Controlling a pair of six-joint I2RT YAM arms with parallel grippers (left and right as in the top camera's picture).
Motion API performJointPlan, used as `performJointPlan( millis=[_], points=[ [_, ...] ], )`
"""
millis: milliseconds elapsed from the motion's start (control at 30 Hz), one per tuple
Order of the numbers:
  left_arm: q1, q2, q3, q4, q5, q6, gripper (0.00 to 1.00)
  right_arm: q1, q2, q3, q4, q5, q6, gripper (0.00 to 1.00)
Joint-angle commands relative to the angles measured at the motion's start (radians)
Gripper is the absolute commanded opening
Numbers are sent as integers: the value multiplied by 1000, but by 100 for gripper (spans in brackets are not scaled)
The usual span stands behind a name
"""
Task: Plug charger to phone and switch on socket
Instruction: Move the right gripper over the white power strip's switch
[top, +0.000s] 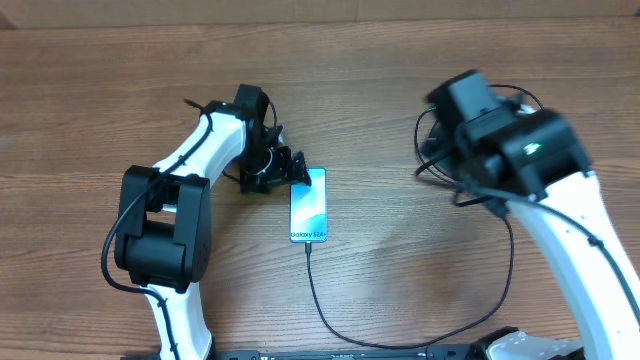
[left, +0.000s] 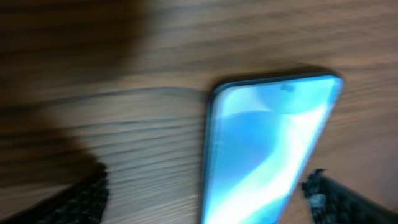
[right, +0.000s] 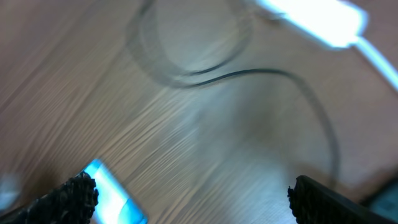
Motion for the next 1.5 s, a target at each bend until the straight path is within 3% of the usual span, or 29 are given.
performJointPlan(
  millis=[0,167,367,467,633,800,1000,1467],
  points=[
    [13,40,18,-48,-238,6,100,-144,-10,5,-34,52,39,100],
    [13,-156,84,-105,-308,-25,100,-364,-4,5,-13,71,10,96],
    [13,-475,87,-119,-454,-121,100,-572,53,5,91,62,-121,30],
    [13,-613,87,-137,-581,-148,100,-639,105,5,125,55,-155,4],
    [13,-770,87,-223,-768,-151,100,-730,231,5,151,2,-190,4],
    [13,-903,87,-335,-921,-249,99,-814,391,5,248,-208,-408,4],
    [13,-1023,87,-379,-922,-248,99,-872,547,5,309,-284,-492,4],
    [13,-1006,86,-406,-910,-248,100,-875,639,5,390,-296,-525,4]
  ],
)
